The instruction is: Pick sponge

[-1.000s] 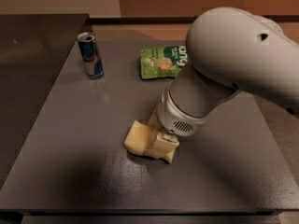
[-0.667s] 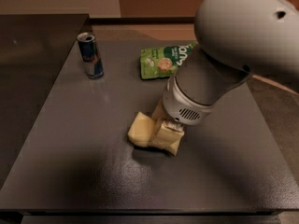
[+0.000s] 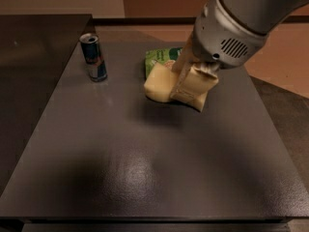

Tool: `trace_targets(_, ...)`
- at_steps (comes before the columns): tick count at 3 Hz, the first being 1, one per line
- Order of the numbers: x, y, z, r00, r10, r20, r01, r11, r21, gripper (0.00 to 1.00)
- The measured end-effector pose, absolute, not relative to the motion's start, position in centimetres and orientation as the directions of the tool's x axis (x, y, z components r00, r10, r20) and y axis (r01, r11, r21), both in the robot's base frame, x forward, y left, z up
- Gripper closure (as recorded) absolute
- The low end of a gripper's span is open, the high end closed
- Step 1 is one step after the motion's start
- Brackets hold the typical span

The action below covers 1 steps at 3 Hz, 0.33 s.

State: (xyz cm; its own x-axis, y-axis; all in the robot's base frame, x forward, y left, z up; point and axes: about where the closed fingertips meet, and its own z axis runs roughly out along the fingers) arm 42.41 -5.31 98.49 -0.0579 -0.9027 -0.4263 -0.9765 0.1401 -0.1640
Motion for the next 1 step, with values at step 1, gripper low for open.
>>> trace_targets(1, 42.4, -5.31, 98.5, -0.058, -0.903, -0.426, -0.976, 0.14, -0.164, 1.0)
